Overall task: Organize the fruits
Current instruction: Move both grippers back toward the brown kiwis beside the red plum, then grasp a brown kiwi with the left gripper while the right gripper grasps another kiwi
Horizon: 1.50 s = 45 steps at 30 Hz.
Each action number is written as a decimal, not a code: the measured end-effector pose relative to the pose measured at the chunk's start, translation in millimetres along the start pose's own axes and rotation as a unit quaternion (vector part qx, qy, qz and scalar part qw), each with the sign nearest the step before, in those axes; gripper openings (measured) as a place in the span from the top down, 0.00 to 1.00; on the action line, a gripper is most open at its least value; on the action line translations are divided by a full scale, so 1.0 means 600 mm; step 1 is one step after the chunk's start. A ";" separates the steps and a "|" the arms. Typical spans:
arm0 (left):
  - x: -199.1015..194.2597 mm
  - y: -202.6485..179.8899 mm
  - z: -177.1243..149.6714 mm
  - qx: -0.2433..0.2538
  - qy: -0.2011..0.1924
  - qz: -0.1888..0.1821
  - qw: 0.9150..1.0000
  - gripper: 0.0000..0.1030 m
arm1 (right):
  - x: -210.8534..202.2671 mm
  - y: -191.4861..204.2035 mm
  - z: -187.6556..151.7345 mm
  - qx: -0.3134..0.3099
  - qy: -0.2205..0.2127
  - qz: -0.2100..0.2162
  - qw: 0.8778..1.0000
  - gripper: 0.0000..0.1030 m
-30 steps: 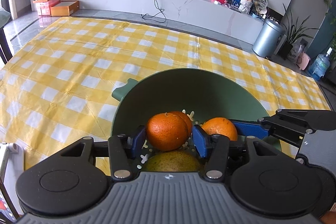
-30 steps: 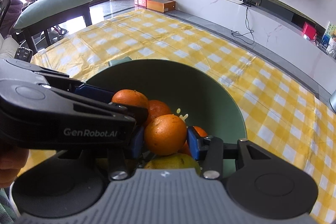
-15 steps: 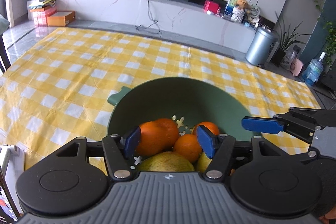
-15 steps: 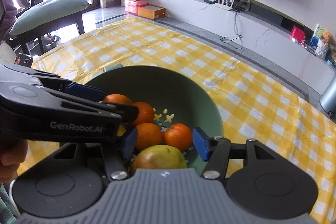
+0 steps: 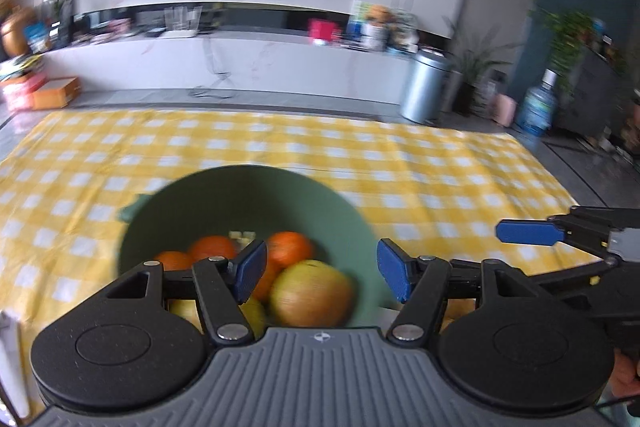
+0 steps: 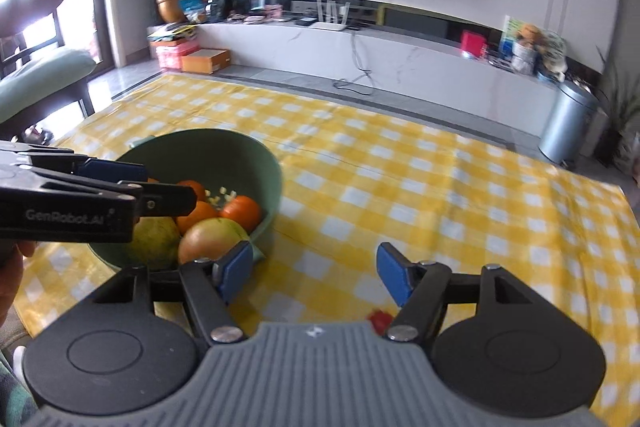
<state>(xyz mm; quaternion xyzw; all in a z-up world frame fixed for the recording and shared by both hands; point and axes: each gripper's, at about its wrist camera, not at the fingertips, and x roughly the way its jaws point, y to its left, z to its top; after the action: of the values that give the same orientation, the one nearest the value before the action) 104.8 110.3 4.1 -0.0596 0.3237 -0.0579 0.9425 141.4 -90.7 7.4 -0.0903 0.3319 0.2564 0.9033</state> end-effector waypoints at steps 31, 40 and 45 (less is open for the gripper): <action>0.065 -0.123 -0.094 0.037 0.094 -0.106 0.989 0.50 | -0.034 -0.125 -0.126 0.181 0.073 -0.063 0.979 0.49; 0.114 -0.127 -0.086 0.021 0.116 -0.094 0.989 0.54 | 0.002 -0.130 -0.126 0.185 0.116 -0.091 0.972 0.57; 0.128 -0.131 -0.091 0.023 0.124 -0.088 0.988 0.56 | 0.015 -0.136 -0.127 0.195 0.130 -0.096 0.967 0.62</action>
<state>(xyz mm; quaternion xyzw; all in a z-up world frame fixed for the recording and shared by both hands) 125.4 17.3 -73.3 -0.0582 0.4300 -0.1556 0.8874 147.7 -182.1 -57.4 0.0239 0.4801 0.0851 0.8727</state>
